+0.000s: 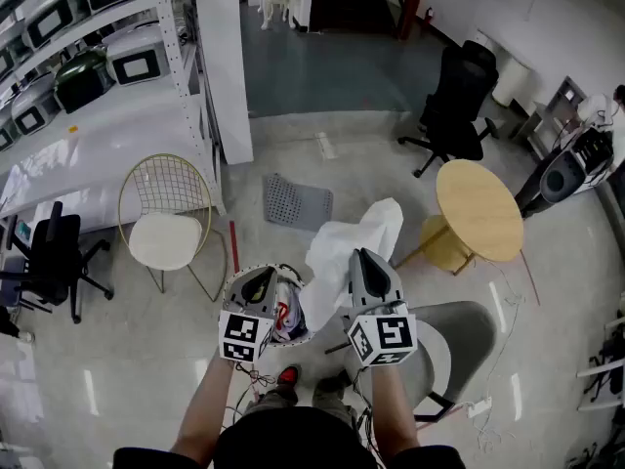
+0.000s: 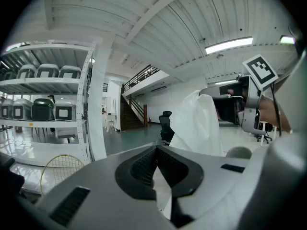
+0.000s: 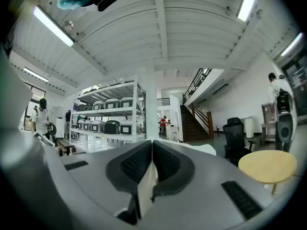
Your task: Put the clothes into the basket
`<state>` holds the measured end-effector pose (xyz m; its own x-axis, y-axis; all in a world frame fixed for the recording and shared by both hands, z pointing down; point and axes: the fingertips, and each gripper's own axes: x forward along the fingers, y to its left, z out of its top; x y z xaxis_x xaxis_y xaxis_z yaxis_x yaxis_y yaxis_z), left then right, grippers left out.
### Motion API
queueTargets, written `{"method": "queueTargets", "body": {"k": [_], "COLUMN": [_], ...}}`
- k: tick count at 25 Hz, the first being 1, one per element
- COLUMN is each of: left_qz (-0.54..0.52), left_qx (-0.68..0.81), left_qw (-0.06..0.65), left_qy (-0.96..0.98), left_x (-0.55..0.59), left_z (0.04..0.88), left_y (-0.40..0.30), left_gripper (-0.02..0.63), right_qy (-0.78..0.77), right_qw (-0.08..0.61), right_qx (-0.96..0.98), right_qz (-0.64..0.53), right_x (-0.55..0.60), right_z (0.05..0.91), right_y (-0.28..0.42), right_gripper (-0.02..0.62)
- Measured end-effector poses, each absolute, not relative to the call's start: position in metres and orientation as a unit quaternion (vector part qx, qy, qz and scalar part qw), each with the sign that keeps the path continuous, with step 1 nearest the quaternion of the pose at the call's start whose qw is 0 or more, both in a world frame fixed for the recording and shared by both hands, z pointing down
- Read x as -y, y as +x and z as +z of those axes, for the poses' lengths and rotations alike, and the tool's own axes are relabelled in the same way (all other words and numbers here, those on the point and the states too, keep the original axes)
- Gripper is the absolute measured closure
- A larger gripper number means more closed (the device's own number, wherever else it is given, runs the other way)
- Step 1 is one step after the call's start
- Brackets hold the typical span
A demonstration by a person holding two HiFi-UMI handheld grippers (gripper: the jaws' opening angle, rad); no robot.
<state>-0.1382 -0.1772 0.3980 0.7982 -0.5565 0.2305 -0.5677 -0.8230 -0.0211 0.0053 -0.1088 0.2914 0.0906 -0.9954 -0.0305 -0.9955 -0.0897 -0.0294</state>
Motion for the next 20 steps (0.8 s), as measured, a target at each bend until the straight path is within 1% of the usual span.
{"method": "queueTargets", "body": {"k": [9, 15, 20], "left_qz": [0.12, 0.123, 0.14], "left_qx": [0.334, 0.359, 0.379], "left_qw": [0.032, 0.041, 0.059], "left_qy": [0.934, 0.924, 0.913], "left_x": [0.2, 0.208, 0.212], "left_z": [0.404, 0.413, 0.436], "left_y": [-0.19, -0.218, -0.24], "left_gripper": [0.6, 0.598, 0.598], "right_qy": [-0.703, -0.68, -0.659], "right_qw": [0.028, 0.022, 0.007], "right_qx": [-0.711, -0.732, -0.749], "right_qz": [-0.007, -0.035, -0.068], "right_x": [0.146, 0.167, 0.184], "right_z": [0.295, 0.32, 0.357], "right_y": [-0.05, -0.076, -0.099], "right_gripper": [0.561, 0.561, 0.561]}}
